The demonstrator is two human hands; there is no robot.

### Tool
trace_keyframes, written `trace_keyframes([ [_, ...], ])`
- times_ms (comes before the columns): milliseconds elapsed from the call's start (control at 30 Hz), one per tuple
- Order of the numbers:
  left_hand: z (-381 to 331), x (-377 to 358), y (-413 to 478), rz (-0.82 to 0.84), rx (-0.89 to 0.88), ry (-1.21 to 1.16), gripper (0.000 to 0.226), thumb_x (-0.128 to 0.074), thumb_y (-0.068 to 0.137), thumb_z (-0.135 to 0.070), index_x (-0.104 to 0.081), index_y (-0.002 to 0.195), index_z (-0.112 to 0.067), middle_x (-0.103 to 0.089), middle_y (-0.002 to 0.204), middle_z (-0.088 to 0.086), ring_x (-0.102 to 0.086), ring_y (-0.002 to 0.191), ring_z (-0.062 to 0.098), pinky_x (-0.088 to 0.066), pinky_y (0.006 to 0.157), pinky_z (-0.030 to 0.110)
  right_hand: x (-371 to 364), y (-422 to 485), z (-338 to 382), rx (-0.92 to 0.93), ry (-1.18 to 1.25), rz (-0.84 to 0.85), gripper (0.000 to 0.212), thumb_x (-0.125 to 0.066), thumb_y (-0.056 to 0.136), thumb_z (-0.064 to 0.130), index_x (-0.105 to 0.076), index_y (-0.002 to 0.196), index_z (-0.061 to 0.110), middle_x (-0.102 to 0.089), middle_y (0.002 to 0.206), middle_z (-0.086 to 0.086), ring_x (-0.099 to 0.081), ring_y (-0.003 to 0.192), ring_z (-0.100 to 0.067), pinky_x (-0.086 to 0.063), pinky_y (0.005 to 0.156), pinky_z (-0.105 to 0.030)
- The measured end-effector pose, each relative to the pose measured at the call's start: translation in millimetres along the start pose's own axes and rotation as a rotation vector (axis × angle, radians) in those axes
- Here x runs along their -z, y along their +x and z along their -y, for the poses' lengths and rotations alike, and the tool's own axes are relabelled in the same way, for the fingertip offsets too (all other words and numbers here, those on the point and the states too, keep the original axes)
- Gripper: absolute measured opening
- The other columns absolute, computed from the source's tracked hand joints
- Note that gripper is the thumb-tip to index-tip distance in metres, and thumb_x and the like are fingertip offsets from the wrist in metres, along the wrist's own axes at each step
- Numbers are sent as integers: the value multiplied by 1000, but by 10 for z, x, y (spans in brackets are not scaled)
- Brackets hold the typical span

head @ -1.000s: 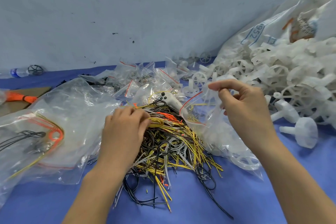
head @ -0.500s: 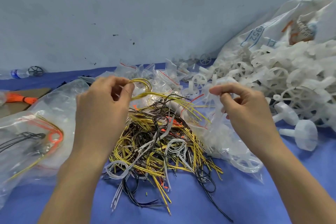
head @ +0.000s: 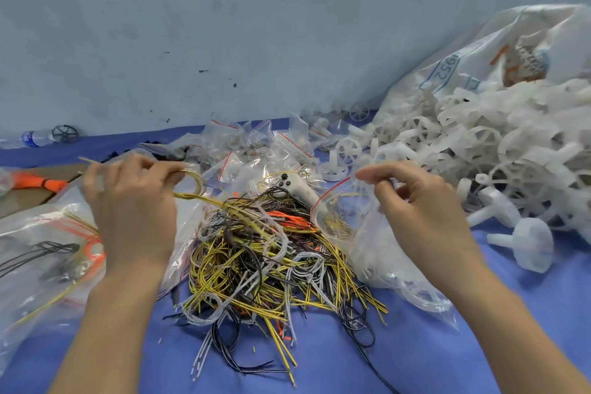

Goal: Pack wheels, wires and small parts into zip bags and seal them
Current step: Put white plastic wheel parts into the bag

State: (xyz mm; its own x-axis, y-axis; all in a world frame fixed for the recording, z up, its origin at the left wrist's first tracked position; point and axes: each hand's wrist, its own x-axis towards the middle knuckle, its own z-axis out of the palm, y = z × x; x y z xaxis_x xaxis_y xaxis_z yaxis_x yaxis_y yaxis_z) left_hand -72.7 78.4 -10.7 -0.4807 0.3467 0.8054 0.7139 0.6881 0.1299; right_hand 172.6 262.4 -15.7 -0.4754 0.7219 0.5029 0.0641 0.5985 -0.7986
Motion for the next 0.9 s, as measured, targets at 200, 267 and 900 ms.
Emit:
trace_keyframes([
  [200, -195, -64, -159, 277, -29, -339, 26, -57, 96, -8, -72, 110, -23, -71, 100, 8, -62, 95, 33, -50, 83, 47, -24, 19, -14, -13, 14, 2, 34, -56, 95, 10, -75, 89, 38, -68, 97, 23, -61, 69, -3, -40, 61, -12],
  [267, -280, -97, -206, 387, -68, -526, 33, -53, 97, -3, -72, 111, -26, -65, 101, 4, -62, 90, 25, -52, 80, 41, -42, 15, -14, -8, 15, 5, 34, -56, 95, 10, -75, 89, 38, -68, 98, 22, -61, 69, -3, -40, 61, -12],
  [900, -304, 152, 762, 566, 362, -437, 22, -38, 104, -24, -56, 104, -12, -73, 98, 14, -70, 79, 33, -57, 62, 42, -9, 52, -30, -34, -9, 7, 27, -56, 95, 15, -75, 93, 35, -65, 89, 21, -55, 67, 4, -34, 56, -11],
])
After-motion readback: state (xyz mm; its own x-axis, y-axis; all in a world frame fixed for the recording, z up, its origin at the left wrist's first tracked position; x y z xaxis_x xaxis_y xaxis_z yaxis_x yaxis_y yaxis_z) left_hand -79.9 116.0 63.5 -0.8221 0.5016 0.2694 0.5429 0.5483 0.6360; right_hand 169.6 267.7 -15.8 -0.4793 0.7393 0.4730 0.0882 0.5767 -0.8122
